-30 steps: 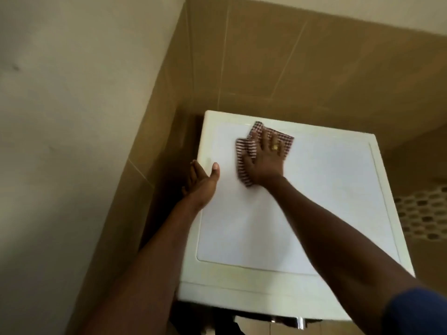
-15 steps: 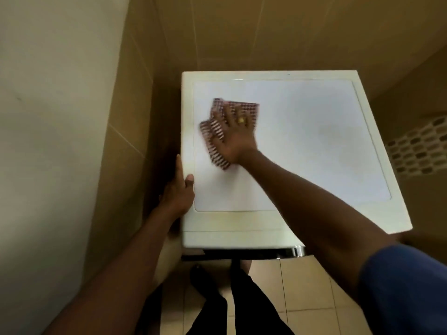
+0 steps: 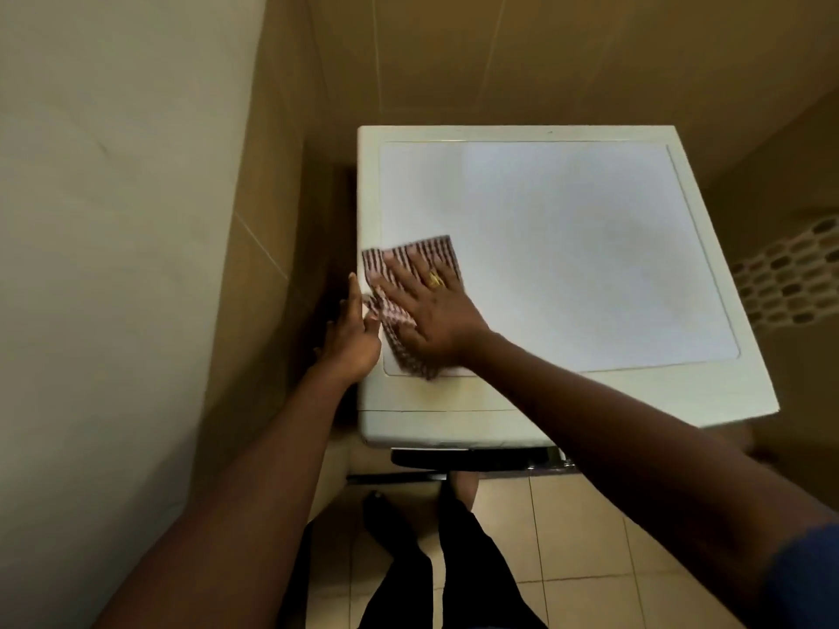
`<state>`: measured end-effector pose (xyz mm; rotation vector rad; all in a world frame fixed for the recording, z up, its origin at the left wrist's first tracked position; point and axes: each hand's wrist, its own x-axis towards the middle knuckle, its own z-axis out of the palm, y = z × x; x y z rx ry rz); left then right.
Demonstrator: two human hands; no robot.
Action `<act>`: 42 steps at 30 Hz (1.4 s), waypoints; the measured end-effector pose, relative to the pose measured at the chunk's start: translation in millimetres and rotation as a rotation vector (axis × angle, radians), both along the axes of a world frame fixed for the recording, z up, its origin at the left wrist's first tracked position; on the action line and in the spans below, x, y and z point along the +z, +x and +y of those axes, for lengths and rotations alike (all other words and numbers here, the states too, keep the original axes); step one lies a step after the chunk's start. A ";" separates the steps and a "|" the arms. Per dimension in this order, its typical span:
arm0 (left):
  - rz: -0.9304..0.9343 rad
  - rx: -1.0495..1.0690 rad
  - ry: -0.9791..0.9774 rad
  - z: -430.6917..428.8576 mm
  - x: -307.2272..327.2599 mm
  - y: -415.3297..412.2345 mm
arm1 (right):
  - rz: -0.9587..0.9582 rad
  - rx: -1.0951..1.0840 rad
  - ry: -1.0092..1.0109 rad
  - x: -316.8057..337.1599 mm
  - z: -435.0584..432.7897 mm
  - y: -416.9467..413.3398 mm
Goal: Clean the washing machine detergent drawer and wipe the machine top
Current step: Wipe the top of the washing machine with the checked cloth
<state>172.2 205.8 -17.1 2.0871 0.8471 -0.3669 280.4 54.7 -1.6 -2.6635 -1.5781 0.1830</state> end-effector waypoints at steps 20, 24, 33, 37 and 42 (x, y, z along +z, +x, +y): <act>-0.028 0.126 -0.094 -53.9 20.1 -95.6 | 0.084 -0.271 0.044 4.0 -1.8 -52.0; -0.152 0.142 -0.173 -58.8 17.4 -112.5 | 0.068 0.069 -0.003 -2.4 -17.2 -113.8; -0.227 0.441 -0.100 -53.6 28.6 -96.5 | 0.127 -0.212 -0.012 5.1 -8.7 -112.8; -0.289 0.359 0.046 -60.5 40.4 -85.9 | 0.056 0.180 -0.063 -3.4 -44.5 -122.0; -0.308 0.080 0.173 -70.7 43.3 -66.8 | 0.024 -0.120 -0.067 -3.7 -164.3 -58.2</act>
